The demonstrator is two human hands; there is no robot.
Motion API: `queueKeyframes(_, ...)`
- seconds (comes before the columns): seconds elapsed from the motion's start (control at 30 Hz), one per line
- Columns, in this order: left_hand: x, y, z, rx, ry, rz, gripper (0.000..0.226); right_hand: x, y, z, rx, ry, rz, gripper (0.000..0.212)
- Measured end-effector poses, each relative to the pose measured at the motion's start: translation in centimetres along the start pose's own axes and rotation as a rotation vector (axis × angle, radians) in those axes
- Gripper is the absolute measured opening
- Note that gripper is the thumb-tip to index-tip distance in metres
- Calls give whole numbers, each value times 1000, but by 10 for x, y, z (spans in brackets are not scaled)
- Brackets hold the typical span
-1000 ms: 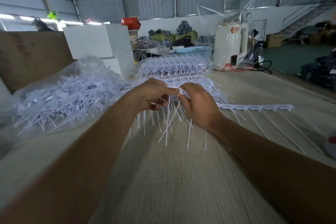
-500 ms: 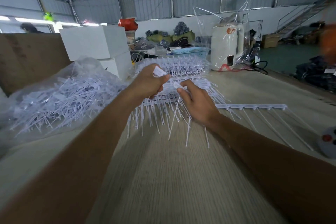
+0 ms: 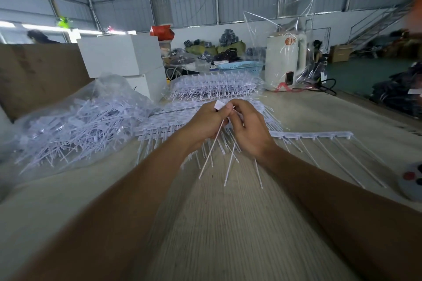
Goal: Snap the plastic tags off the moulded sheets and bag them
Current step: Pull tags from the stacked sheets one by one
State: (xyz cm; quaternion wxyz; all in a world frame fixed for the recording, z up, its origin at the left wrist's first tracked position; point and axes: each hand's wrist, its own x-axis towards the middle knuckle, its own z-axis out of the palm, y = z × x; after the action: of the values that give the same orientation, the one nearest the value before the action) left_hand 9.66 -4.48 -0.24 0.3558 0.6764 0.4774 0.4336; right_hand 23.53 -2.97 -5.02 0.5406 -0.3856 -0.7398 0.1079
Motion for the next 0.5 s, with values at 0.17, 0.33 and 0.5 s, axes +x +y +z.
queueKeyframes(0.17, 2, 2, -9, 230, 76, 53, 32, 1, 0, -3, -109, -64, 45, 28)
queueKeyframes(0.33, 3, -3, -15, 244, 149, 70, 27, 0, -5, -1, -158, -89, 12, 23)
queueKeyframes(0.5, 5, -1, -4, 323, 256, 99, 24, -3, -6, -2, -206, -8, -3, 18)
